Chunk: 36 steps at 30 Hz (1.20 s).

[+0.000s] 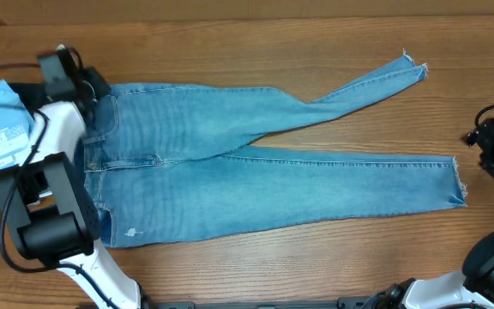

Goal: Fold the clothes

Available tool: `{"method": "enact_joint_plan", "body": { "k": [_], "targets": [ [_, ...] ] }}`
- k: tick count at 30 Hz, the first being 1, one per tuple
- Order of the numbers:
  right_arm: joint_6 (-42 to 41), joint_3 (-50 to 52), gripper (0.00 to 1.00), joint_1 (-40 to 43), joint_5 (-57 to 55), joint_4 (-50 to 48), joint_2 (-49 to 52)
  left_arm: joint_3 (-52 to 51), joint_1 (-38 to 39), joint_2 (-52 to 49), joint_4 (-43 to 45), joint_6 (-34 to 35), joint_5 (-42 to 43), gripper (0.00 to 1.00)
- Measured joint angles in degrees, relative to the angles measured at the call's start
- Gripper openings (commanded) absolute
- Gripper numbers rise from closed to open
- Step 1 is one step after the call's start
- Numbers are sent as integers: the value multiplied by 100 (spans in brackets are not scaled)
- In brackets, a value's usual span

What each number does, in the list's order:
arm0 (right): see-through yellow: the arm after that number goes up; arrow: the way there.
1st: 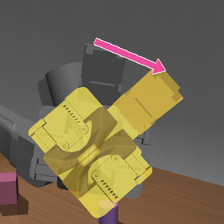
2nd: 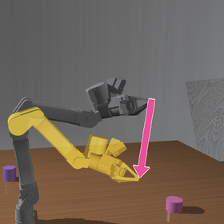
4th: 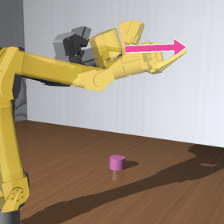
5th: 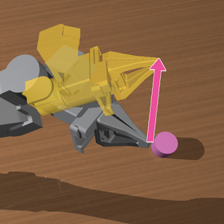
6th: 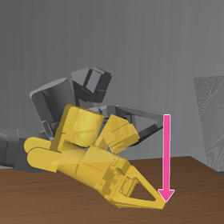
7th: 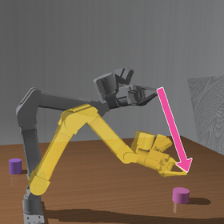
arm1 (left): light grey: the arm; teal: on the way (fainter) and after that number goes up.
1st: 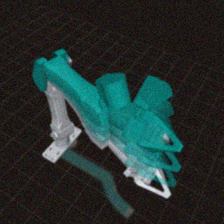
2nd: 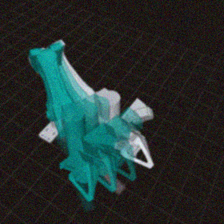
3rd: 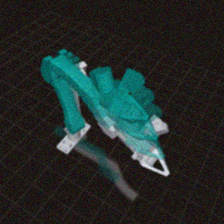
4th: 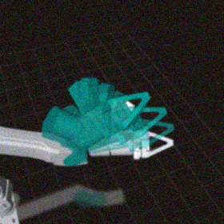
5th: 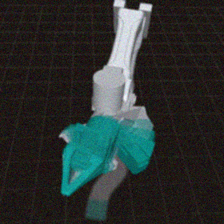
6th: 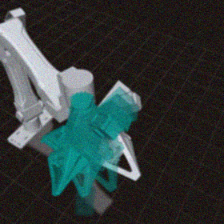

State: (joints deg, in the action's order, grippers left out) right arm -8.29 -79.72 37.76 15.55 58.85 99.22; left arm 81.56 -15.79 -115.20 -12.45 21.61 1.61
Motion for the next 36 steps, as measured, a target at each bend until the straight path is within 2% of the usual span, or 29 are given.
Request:
{"method": "enact_joint_plan", "body": {
  "k": [2, 4, 6, 8, 9, 14, 19, 27, 30, 31, 34, 35, 36],
  "targets": [
    [275, 0, 95, -116, 400, -540, 0, 894, -4, 28, -2131, -164, 308, 5],
    [535, 11, 100, -479, 492, -1189, 7, 1329, 50, 44, -3707, -251, 595, 4],
    [710, 15, 100, -966, 452, -1692, 63, 1475, 240, 50, -4597, -363, 793, 4],
    [796, -17, 97, -1209, 457, -2640, 662, 1482, 562, 50, -5040, -566, 896, 4],
    [813, -17, 95, -1209, 452, -2771, 896, 1482, 758, 50, -5095, -649, 929, 4],
    [638, 26, 95, -1425, 391, -5018, 2039, 1482, 1246, 50, -5125, -723, 938, 4],
    [295, 24, 93, -1582, 378, -6227, 2743, 1482, 1320, 50, -5123, -723, 887, 4],
    [79, -13, 75, -1637, 345, -6994, 3200, 1482, 1320, 50, -5128, -719, 885, 4],
    [81, -15, 73, -1646, 345, -6994, 3213, 1482, 1320, 48, -5143, -719, 885, 4],
    [81, -15, 63, -1650, 348, -6994, 3213, 1482, 1320, 50, -5145, -719, 885, 4],
    [70, -24, 11, -1757, 284, -6968, 3226, 1482, 1320, 50, -5193, -719, 885, 4],
    [50, -26, 4, -1816, 214, -6931, 3246, 1482, 1320, 50, -5193, -719, 885, 4],
    [44, -26, 4, -1853, 160, -6870, 3265, 1482, 1320, 50, -5198, -719, 885, 4]
  ]
}}
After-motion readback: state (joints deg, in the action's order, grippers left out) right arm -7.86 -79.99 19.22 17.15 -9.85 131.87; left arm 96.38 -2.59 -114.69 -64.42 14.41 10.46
